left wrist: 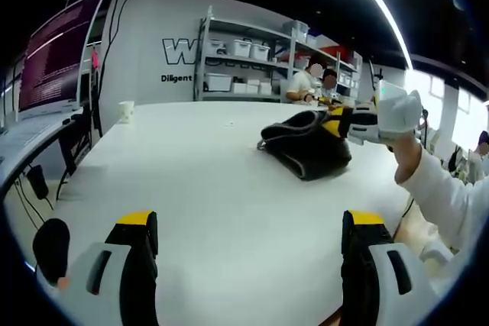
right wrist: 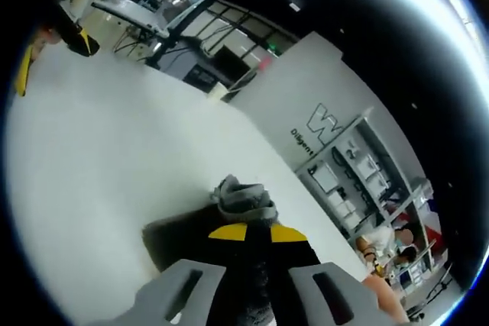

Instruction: Open the folded towel by lifting each exposed corner and separating the folded layers until the towel lies flat within the target outline without major curled edges

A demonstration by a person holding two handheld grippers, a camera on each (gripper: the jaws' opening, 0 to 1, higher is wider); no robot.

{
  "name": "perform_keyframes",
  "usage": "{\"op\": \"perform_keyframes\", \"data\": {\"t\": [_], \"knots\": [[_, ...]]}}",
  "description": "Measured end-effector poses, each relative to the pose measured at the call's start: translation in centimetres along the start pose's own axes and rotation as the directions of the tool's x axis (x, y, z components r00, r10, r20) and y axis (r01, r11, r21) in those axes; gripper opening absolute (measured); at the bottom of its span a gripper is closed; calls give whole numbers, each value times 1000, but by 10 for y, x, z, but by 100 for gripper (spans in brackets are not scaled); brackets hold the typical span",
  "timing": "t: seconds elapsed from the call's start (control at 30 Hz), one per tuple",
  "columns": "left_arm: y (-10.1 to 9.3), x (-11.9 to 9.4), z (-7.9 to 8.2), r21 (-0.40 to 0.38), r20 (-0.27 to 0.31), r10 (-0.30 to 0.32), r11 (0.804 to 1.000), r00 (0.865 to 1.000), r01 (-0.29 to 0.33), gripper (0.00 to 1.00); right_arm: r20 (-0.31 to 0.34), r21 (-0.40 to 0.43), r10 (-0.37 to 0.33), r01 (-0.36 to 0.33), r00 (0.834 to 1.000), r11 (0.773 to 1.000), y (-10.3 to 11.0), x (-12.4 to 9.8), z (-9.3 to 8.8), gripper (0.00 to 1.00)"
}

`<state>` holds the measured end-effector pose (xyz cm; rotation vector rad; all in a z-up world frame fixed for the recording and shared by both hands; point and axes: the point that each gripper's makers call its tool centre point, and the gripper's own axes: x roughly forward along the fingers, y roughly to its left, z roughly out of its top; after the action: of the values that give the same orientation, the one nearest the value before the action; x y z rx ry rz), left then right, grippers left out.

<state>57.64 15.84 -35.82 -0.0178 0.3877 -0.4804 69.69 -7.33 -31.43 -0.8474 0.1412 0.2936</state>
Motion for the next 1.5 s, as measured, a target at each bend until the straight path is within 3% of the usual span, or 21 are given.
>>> {"op": "perform_keyframes", "data": {"t": [0.57,1.5], "knots": [[0,-1,0,1,0,3,1000,1000,-3,99,-22,64,-84,86,996,994,-32,-14,-18,1],[-1,2,0,3,2,4,1000,1000,-4,99,-109,155,-182,198,977,968,-77,-32,-71,0]]}}
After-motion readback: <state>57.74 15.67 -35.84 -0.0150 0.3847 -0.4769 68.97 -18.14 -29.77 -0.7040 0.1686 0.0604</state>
